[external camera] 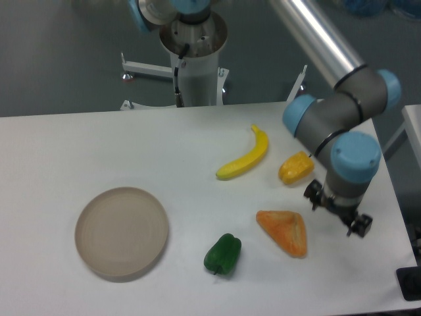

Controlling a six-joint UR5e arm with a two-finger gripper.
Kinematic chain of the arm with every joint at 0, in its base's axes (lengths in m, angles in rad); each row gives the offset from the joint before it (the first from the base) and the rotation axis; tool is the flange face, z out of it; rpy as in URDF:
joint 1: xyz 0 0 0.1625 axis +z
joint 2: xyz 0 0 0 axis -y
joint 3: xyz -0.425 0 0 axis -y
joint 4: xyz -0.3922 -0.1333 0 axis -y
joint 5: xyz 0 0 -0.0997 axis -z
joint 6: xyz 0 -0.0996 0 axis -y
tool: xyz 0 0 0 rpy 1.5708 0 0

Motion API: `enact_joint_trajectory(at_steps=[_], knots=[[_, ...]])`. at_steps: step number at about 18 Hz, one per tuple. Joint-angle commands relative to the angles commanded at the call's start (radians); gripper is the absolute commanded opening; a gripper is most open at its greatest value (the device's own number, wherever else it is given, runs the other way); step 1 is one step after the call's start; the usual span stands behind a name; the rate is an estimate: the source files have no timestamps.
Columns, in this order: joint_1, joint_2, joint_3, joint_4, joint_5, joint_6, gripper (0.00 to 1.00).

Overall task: Pick up the yellow pepper from the table
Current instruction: 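Move the gripper over the yellow pepper and lower it around it, then close the gripper on the yellow pepper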

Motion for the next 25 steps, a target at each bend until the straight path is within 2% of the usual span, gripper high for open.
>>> enact_joint_trajectory(at_steps=[7,10,17,20,25], knots=[[0.008,0.117,-0.222,-0.003,0.057,0.072,0.99],[0.006,0.14,-0.282,0.009,0.06,0.072,0.99],[-0.001,0.141,-0.322,0.015,0.061,0.117,0.99],[0.0,0.144,-0.359,0.076,0.063,0.122,0.99],[-0.001,0.157,-0.388,0.086,0.061,0.12,0.99]])
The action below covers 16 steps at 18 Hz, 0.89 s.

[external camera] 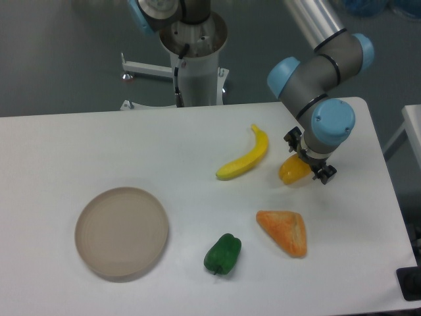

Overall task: Pick up the yellow pepper from the table
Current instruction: 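Close the gripper on the yellow pepper, then lift the yellow pepper up off the table with the gripper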

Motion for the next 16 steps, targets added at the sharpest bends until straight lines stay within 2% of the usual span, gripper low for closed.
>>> enact_joint_trajectory(at_steps=[5,10,13,16], knots=[[0.0,-0.002,-0.018,0.006,0.0,-0.005,0.97],[0.003,0.0,-0.015,0.006,0.0,0.002,0.67],[0.005,0.0,-0.011,0.005,0.0,0.002,0.59],[0.005,0.0,-0.005,0.005,0.0,0.002,0.55]])
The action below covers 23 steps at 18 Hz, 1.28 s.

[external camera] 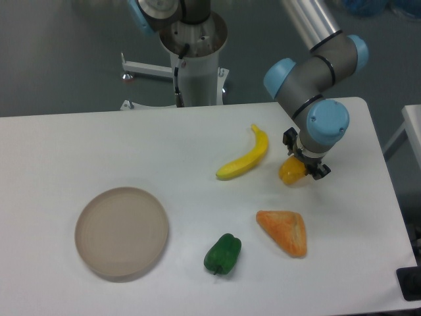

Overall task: Pick up the yellow pepper from the table
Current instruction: 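Lift the yellow pepper up off the table with the gripper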

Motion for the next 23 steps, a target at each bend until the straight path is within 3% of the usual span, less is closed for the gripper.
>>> enact_joint_trajectory(at_steps=[5,7,12,23], knots=[[0.0,-0.002,0.026,-0.008,-0.005,-0.002,0.55],[-0.011,-0.017,0.109,-0.014,-0.014,-0.011,0.55],[-0.021,-0.005,0.187,-0.023,-0.126,-0.021,0.55],[-0.029,-0.015,0.216,-0.015,-0.156,-0.071,0.55]])
